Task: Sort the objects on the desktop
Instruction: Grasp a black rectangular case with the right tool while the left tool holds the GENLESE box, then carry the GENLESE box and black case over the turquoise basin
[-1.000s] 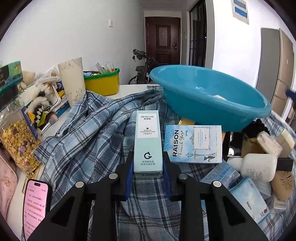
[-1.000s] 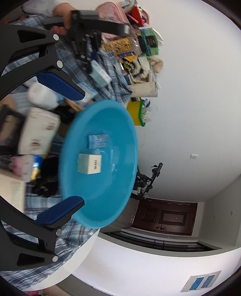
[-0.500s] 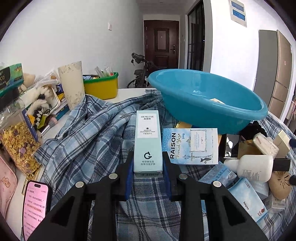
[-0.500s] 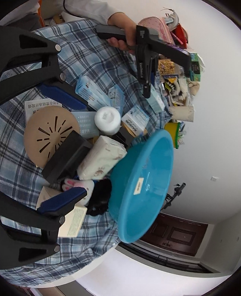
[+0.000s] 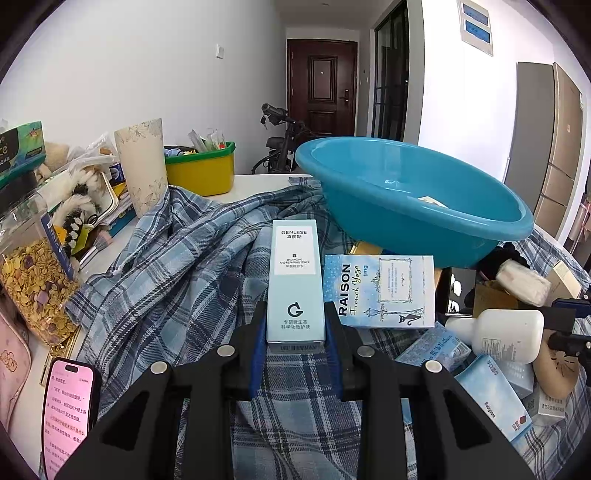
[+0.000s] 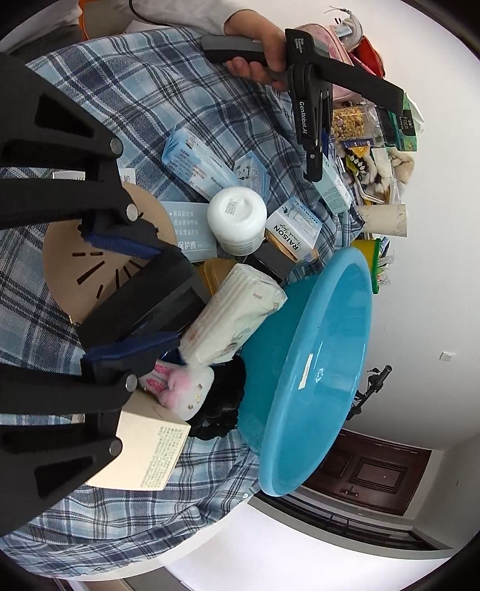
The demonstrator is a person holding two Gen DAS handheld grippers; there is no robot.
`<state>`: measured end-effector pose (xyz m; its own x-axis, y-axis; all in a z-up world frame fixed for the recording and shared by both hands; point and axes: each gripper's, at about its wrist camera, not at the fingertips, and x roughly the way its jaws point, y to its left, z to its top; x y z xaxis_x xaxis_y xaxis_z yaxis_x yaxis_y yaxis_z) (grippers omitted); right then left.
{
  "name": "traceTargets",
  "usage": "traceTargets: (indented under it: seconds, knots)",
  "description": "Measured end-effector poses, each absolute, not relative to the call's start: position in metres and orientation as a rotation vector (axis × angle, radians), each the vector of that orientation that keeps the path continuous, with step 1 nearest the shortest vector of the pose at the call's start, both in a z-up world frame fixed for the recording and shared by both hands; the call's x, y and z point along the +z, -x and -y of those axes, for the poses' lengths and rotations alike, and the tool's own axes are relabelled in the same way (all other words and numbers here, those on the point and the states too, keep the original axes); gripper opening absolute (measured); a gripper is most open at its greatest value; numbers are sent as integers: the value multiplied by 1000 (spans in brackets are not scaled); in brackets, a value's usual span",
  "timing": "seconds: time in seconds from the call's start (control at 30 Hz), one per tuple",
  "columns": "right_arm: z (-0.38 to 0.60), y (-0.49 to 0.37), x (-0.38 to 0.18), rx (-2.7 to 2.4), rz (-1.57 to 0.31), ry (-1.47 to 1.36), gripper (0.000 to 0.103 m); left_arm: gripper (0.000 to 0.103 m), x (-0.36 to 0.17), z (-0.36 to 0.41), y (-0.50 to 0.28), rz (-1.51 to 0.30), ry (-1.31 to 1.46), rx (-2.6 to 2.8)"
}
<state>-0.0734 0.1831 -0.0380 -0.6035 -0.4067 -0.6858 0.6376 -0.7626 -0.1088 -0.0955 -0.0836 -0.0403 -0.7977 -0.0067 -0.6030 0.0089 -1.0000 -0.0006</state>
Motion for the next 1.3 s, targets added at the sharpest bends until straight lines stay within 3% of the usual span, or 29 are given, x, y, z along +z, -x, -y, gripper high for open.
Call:
traceTargets:
  seconds: [0.23, 0.7, 1.3]
  knots:
    - [-191, 72, -26, -2380, -419, -844, 19, 30, -40, 84, 95, -5, -996, -2971]
    - [-203, 62, -3, -2502, -330, -707, 18, 30, -34, 67, 91, 39, -935, -3028]
    - [-190, 75, 51, -2521, -179, -469, 18, 30, 41, 40, 90, 58, -698, -3154]
